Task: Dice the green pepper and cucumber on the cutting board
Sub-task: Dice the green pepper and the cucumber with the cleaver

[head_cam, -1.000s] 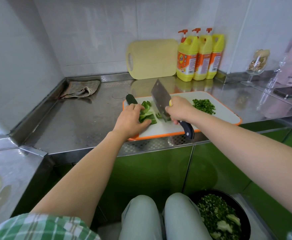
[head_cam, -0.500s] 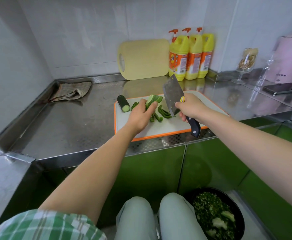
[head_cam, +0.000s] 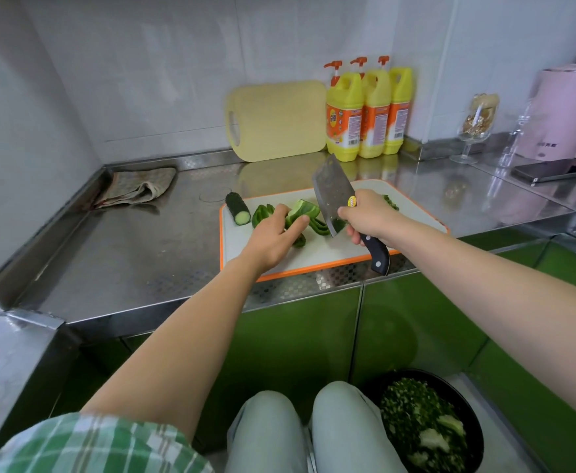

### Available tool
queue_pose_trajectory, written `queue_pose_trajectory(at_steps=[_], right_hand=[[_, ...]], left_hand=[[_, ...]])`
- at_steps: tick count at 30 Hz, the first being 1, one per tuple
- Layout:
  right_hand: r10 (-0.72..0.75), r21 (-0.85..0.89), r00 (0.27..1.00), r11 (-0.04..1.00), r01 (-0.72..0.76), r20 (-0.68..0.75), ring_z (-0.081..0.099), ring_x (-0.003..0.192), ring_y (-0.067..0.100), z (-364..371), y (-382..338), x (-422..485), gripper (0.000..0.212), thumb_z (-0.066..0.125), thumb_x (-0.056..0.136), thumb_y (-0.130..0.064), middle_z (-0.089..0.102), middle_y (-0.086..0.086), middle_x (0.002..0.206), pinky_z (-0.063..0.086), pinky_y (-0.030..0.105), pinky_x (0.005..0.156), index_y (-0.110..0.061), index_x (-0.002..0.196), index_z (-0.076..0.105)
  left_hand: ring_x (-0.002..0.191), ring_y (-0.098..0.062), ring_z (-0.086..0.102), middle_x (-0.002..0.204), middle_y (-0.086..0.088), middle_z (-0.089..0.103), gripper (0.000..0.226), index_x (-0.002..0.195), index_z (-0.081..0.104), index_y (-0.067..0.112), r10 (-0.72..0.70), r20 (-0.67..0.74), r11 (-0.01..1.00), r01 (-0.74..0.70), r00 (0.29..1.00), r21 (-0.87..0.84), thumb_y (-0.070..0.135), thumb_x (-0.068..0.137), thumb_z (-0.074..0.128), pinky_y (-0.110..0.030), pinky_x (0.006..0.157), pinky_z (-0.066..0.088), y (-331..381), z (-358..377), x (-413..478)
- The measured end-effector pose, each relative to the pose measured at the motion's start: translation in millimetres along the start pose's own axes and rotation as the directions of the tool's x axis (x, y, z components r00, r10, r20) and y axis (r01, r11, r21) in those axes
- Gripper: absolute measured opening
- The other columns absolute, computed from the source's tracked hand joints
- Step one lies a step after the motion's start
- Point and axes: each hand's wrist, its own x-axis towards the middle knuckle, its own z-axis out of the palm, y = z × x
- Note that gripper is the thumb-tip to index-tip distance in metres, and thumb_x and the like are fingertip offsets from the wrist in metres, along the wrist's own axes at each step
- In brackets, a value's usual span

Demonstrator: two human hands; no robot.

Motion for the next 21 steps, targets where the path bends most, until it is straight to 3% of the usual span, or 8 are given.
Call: queue_pose_trajectory(at_steps=[3,6,10,15,18,21], right_hand=[[0.007,-0.008,1.000,1.000,-0.007,0.003,0.052,0.050,0.022,-1,3,0,0.027,0.043,0.097,-0.012,0.062,0.024,0.071,0.040,0.026,0.051,-0.001,0.076,0.056],[0.019,-0.013,1.000,1.000,-0.019,-0.005,0.051,0.051,0.024,-3,6,-2,0.026,0.042,0.097,-0.011,0.061,0.023,0.069,0.040,0.027,0.051,-0.003,0.074,0.053],[0.020,-0.003,1.000,1.000,-0.020,-0.012,0.051,0.051,0.025,-6,7,0,0.029,0.042,0.098,-0.013,0.060,0.023,0.069,0.040,0.027,0.051,-0.003,0.073,0.051],[0.027,0.006,0.999,1.000,-0.027,-0.022,0.051,0.050,0.023,-7,9,4,0.029,0.042,0.098,-0.012,0.060,0.022,0.068,0.040,0.027,0.051,-0.003,0.072,0.051],[0.023,0.009,1.000,1.000,-0.023,-0.020,0.051,0.050,0.024,-8,10,5,0.029,0.042,0.099,-0.012,0.060,0.022,0.068,0.040,0.027,0.051,-0.002,0.073,0.051],[0.016,0.005,1.000,1.000,-0.016,-0.013,0.051,0.052,0.026,-12,12,7,0.032,0.042,0.098,-0.012,0.059,0.024,0.068,0.040,0.027,0.051,-0.002,0.070,0.051]], left_hand=[[0.080,-0.031,0.059,0.089,-0.017,0.064,0.039,0.106,0.046,0.011,0.029,0.002,0.998,-0.029,1.000,0.050,0.048,0.098,0.043,-0.046,0.078,0.046,-1,-1,0],[0.078,-0.031,0.053,0.085,-0.017,0.060,0.041,0.107,0.045,0.007,0.060,0.014,0.977,-0.061,0.998,0.204,0.047,0.099,0.042,-0.041,0.068,0.037,0,-7,-1],[0.084,-0.031,0.052,0.089,-0.014,0.056,0.042,0.110,0.045,0.007,0.087,-0.056,0.918,-0.058,0.995,0.392,0.046,0.097,0.044,-0.037,0.067,0.035,-14,-21,-4],[0.109,-0.030,0.044,0.119,-0.014,0.052,0.052,0.126,0.050,0.007,0.109,-0.065,0.745,-0.038,0.992,0.666,0.040,0.087,0.057,-0.037,0.092,0.037,-26,-25,-2],[0.118,-0.030,0.037,0.132,-0.010,0.044,0.057,0.132,0.048,0.013,0.136,-0.102,0.707,-0.025,0.985,0.707,0.039,0.082,0.057,-0.037,0.098,0.031,-17,-22,5],[0.136,-0.026,0.026,0.151,0.002,0.035,0.063,0.141,0.042,0.024,0.199,0.090,0.699,-0.206,0.976,0.685,0.024,0.081,0.059,-0.039,0.105,0.025,-6,-21,20]])
